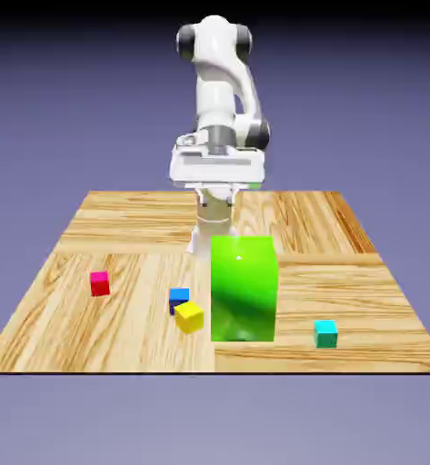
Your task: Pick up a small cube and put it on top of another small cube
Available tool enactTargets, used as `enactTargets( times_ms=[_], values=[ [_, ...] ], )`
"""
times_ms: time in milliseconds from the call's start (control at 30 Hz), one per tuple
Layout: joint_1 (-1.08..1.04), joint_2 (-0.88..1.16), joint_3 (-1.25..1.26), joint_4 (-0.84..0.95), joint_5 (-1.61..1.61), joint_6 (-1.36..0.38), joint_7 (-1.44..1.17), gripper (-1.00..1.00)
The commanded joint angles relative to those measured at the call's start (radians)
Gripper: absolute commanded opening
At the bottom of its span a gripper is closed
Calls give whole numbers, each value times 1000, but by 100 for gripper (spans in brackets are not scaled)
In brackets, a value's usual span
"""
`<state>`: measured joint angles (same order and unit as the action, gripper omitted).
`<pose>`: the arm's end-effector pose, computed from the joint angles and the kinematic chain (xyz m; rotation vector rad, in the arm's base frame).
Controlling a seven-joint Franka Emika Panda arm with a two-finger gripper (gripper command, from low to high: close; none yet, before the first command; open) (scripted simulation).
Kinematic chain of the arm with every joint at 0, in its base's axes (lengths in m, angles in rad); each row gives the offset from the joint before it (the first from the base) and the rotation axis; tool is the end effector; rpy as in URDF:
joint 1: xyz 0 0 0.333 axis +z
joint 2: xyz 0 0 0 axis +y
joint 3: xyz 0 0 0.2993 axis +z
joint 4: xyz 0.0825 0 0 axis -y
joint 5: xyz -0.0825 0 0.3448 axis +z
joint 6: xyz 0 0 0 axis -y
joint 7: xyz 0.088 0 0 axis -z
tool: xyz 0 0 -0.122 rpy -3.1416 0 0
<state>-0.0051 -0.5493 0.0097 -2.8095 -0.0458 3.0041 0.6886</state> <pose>0.3799 0.0050 0.4454 -2.5980 0.8617 -1.0176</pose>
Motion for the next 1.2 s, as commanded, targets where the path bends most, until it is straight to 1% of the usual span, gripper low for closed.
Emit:
enactTargets(
  times_ms=[0, 1167],
  values=[
    [-14, 18, 5, 2, -41, -29, -44, 0],
    [-490, 649, 120, 116, -1495, -1067, -1566, 0]
  ],
)
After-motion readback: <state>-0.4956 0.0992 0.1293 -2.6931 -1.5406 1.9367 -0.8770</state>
